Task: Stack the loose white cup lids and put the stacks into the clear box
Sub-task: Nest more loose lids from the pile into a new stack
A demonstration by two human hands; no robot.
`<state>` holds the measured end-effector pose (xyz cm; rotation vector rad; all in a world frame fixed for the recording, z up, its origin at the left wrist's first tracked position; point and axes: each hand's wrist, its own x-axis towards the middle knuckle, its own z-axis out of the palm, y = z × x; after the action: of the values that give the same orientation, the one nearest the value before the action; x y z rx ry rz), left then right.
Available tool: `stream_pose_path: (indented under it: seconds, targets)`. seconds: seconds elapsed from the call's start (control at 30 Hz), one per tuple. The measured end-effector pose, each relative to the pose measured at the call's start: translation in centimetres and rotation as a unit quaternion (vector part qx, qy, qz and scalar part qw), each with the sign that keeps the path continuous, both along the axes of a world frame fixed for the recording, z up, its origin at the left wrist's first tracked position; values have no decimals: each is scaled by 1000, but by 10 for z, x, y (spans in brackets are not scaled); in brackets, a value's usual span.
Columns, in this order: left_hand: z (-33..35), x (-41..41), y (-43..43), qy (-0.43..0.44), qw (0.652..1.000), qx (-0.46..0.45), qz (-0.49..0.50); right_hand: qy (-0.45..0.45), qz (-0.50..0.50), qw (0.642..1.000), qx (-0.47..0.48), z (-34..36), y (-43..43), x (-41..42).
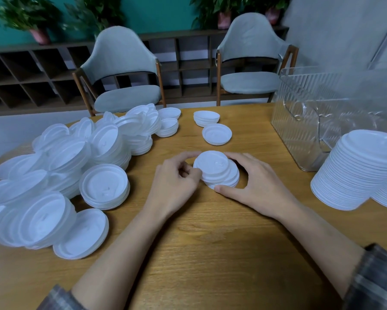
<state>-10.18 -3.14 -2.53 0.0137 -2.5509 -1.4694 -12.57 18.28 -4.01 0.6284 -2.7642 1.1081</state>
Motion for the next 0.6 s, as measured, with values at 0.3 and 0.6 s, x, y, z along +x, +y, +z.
stream_pose_path:
  seconds: [0.3, 0.6]
  targets:
    - [0, 0, -1, 6, 995, -94, -39, 2, -7, 1000, 6, 0, 0, -1]
    - [-3, 3, 5, 17, 997, -67, -20, -19, -18, 999, 19, 3, 0, 0]
